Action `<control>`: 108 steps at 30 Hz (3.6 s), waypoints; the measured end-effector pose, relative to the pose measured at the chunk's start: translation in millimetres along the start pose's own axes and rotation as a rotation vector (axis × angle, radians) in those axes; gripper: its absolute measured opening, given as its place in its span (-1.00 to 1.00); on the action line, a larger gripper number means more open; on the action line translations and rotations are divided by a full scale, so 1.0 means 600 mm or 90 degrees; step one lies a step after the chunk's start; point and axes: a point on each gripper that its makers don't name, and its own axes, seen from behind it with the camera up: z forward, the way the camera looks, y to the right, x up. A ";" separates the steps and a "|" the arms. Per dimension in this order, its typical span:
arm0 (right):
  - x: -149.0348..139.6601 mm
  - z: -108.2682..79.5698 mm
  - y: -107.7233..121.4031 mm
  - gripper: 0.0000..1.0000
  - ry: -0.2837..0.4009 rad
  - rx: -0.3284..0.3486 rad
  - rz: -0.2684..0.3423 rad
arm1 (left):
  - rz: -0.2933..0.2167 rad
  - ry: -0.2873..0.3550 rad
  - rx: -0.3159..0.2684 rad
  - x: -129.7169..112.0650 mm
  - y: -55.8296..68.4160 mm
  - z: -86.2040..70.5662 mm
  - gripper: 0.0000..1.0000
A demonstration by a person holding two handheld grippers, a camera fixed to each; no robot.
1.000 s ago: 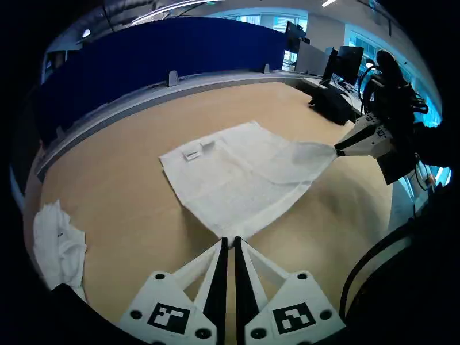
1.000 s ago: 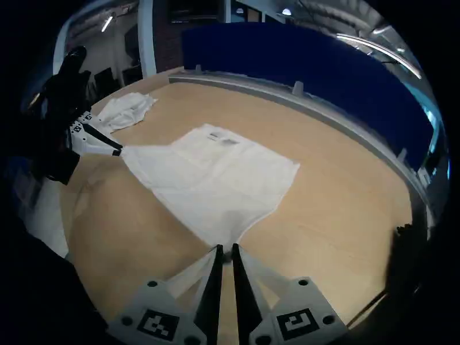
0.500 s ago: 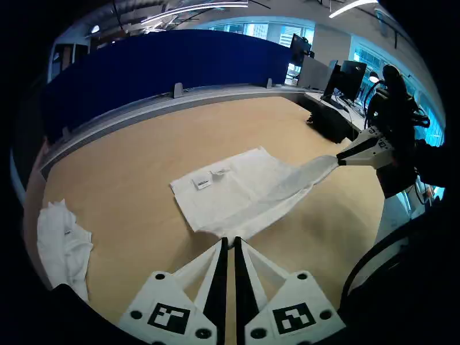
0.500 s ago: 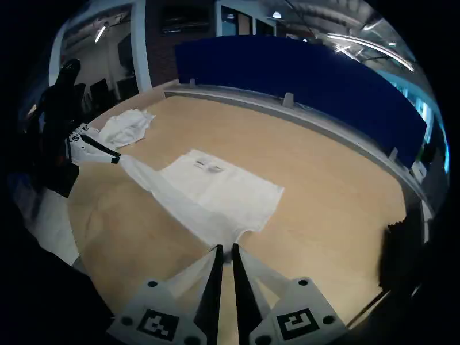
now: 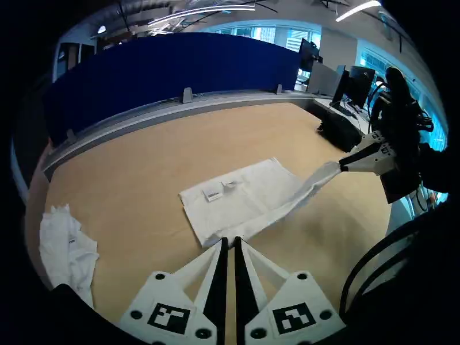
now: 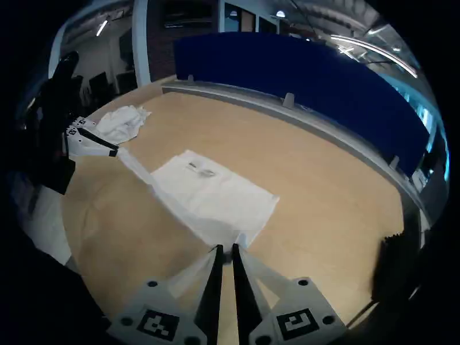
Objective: Fold towel
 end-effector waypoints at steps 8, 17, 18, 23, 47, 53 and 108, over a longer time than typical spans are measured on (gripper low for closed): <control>0.038 0.046 0.042 -0.76 -0.006 -0.015 -0.001 | -0.020 0.011 0.024 0.037 -0.035 0.045 -0.84; 0.061 0.095 0.075 -0.76 -0.011 -0.014 0.015 | -0.029 0.000 0.047 0.047 -0.071 0.092 -0.84; 0.060 0.099 0.077 -0.76 -0.013 -0.014 0.016 | -0.031 -0.001 0.047 0.047 -0.073 0.095 -0.84; 0.053 0.118 0.086 -0.76 -0.022 -0.014 0.021 | -0.034 -0.010 0.046 0.042 -0.078 0.113 -0.84; 0.011 0.209 0.111 -0.52 -0.054 -0.015 0.043 | -0.033 -0.052 0.100 0.002 -0.134 0.212 -0.71; 0.012 0.214 0.124 -0.38 -0.044 -0.036 0.039 | -0.028 -0.051 0.117 0.002 -0.143 0.213 -0.46; -0.028 0.135 0.079 1.00 -0.025 -0.053 0.022 | -0.063 -0.042 0.170 -0.090 -0.143 0.045 0.84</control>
